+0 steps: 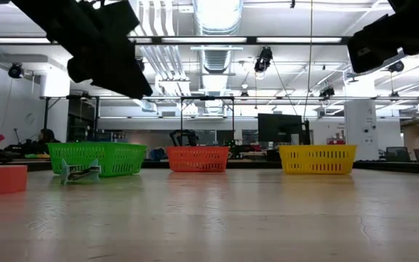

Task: Pick and place Stapler, Stapler remover, tape
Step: Put the light blue staple remover into the orange basket

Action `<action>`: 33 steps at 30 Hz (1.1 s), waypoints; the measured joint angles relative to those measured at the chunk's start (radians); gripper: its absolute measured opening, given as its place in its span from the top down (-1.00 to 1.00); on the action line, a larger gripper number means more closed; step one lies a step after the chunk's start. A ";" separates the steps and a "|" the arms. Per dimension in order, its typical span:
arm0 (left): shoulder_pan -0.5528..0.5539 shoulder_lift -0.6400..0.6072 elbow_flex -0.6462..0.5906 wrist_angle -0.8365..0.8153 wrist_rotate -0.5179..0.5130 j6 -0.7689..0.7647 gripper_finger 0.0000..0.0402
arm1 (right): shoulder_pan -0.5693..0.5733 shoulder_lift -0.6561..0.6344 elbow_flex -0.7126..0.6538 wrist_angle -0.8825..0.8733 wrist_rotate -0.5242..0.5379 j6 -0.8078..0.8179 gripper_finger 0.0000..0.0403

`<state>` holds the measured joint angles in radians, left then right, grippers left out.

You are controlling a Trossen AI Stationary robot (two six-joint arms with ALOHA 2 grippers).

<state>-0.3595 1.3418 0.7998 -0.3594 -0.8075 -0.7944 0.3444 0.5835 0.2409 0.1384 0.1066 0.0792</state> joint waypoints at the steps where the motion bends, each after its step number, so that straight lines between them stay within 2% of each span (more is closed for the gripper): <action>1: -0.011 0.000 0.000 0.021 0.024 0.024 0.07 | 0.001 0.000 0.000 0.000 -0.011 0.000 0.74; 4: -0.039 0.000 -0.001 0.054 0.105 0.076 0.07 | 0.000 0.000 0.000 0.001 -0.014 0.004 0.74; 9: -0.078 0.002 -0.003 0.061 0.217 0.038 0.07 | 0.000 0.000 0.000 0.002 -0.013 0.007 0.74; 14: -0.108 0.002 -0.020 0.037 0.229 0.016 0.07 | 0.000 0.001 0.000 0.002 -0.011 0.015 0.74; 18: -0.123 0.006 -0.021 -0.080 0.320 0.119 0.08 | 0.000 0.001 0.000 0.002 -0.011 0.019 0.74; 23: -0.127 0.006 -0.021 -0.174 0.414 0.124 0.08 | 0.000 0.001 0.000 0.002 -0.011 0.018 0.74; 33: -0.133 0.010 -0.070 -0.176 0.513 0.215 0.09 | 0.000 0.002 0.000 0.001 -0.011 0.018 0.74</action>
<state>-0.4928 1.3521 0.7299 -0.5353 -0.2946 -0.5798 0.3447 0.5850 0.2409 0.1395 0.0959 0.0971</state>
